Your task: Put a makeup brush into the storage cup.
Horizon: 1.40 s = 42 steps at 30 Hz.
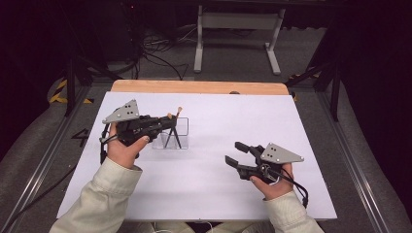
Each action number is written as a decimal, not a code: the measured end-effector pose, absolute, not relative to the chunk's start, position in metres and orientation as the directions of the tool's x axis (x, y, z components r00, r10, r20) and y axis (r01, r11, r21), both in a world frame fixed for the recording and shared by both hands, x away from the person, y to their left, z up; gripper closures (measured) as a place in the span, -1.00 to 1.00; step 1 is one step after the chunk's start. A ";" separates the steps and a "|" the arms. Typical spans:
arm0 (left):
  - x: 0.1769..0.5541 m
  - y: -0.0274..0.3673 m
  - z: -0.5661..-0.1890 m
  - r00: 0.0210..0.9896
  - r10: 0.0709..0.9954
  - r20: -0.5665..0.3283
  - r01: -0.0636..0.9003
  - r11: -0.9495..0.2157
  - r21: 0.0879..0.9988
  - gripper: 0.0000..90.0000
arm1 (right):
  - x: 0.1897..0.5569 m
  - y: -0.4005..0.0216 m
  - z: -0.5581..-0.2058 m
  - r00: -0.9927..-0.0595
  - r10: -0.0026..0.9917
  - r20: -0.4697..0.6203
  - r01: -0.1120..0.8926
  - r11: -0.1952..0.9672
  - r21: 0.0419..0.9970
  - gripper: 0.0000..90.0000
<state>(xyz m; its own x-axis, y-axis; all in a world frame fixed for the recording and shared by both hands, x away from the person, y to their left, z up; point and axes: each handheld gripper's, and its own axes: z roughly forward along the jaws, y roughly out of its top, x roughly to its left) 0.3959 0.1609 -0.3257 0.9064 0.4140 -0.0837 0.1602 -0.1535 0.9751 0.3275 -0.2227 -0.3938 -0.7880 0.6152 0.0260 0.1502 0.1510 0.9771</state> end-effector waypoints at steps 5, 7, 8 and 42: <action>0.399 0.163 -0.324 0.899 0.432 -0.068 0.150 -0.159 0.976 0.84 | 0.328 -0.223 -0.395 -0.787 0.616 0.026 0.152 0.153 0.976 -0.11; 0.401 0.164 -0.324 0.897 0.438 -0.068 0.151 -0.159 0.976 0.84 | 0.328 -0.223 -0.396 -0.790 0.613 0.030 0.154 0.152 0.976 -0.11; 0.401 0.165 -0.324 0.894 0.443 -0.069 0.153 -0.156 0.976 0.84 | 0.328 -0.222 -0.396 -0.789 0.614 0.027 0.155 0.155 0.976 -0.11; 0.418 0.172 -0.325 0.823 0.569 -0.007 0.123 -0.166 0.978 0.84 | 0.322 -0.223 -0.400 -0.780 0.626 0.021 0.148 0.151 0.977 -0.18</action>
<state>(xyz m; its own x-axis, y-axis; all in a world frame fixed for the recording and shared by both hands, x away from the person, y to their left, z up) 0.4184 0.1715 -0.3250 0.8225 0.5687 -0.0069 0.1229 -0.1658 0.9785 0.3225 -0.2233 -0.4003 -0.7799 0.6255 0.0213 0.1480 0.1513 0.9774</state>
